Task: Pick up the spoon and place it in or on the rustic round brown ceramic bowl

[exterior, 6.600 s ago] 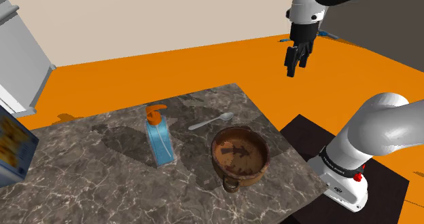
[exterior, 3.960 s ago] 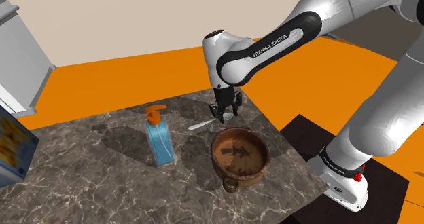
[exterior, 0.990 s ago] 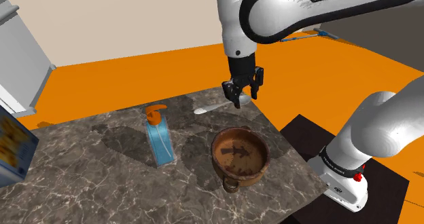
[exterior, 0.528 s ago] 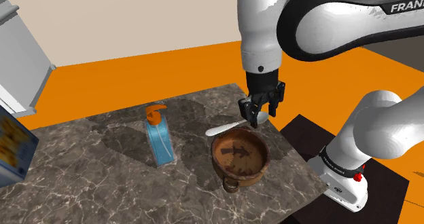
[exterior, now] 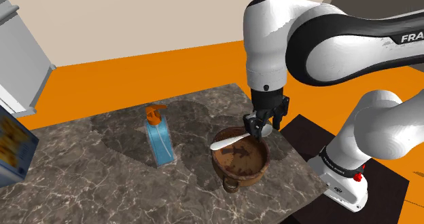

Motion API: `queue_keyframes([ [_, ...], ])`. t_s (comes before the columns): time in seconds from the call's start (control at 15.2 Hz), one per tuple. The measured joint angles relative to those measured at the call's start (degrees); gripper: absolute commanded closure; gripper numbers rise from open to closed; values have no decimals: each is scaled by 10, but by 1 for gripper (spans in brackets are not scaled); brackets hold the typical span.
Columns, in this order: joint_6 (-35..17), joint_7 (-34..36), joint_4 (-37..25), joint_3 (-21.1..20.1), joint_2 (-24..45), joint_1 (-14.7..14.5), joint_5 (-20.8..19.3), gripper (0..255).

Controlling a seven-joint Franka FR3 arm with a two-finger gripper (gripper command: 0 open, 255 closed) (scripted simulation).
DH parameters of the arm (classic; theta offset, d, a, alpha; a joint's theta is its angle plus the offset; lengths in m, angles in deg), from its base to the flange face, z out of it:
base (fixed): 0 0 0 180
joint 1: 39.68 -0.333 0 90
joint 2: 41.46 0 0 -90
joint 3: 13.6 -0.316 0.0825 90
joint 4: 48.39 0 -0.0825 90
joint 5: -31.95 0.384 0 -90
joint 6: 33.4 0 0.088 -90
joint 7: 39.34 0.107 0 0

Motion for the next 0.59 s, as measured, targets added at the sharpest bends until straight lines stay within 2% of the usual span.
queue_keyframes([
  [0.59, -74, -4, 52, -21, 22, -1, 12, 255],
])
